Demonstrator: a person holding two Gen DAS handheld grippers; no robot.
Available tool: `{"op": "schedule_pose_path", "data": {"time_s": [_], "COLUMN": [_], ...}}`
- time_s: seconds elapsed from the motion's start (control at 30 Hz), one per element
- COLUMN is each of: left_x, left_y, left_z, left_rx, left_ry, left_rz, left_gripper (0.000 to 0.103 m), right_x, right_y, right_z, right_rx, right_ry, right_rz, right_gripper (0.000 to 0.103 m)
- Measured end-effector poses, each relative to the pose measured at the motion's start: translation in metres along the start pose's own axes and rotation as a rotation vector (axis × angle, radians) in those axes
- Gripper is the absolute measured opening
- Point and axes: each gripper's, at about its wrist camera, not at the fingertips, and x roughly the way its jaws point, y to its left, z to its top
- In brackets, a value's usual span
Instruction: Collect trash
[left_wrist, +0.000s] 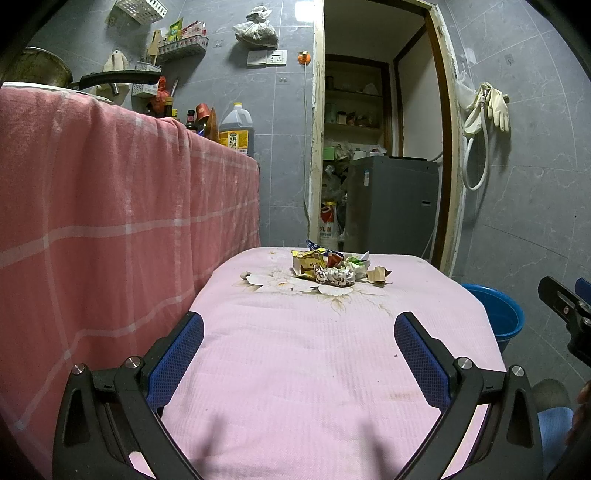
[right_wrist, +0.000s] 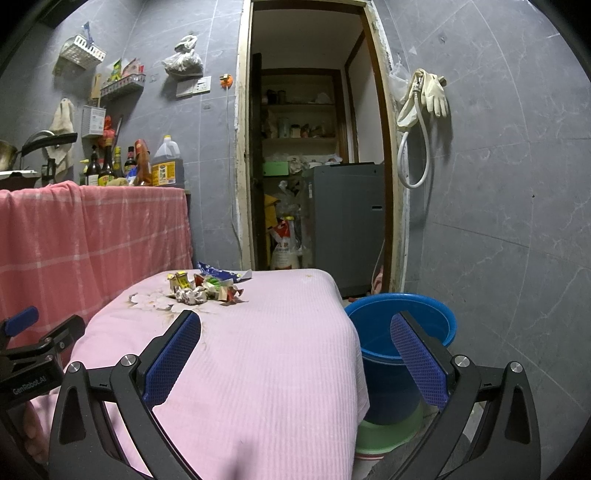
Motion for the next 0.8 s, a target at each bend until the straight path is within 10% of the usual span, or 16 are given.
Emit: {"op": "schedule_pose_path", "data": {"time_s": [0.8], "left_x": [-0.0003], "left_y": [0.0000], "left_z": [-0.0002], "left_rx": [-0.001], "left_ry": [-0.003], "left_rz": [0.002], "left_gripper": [0.101], "right_x": [-0.0015], "right_y": [-0.0001], "right_z": [0.0016], "right_rx": [0.000], "right_ry": [-0.003], "right_rz": [0.001], "right_gripper": [0.103]}}
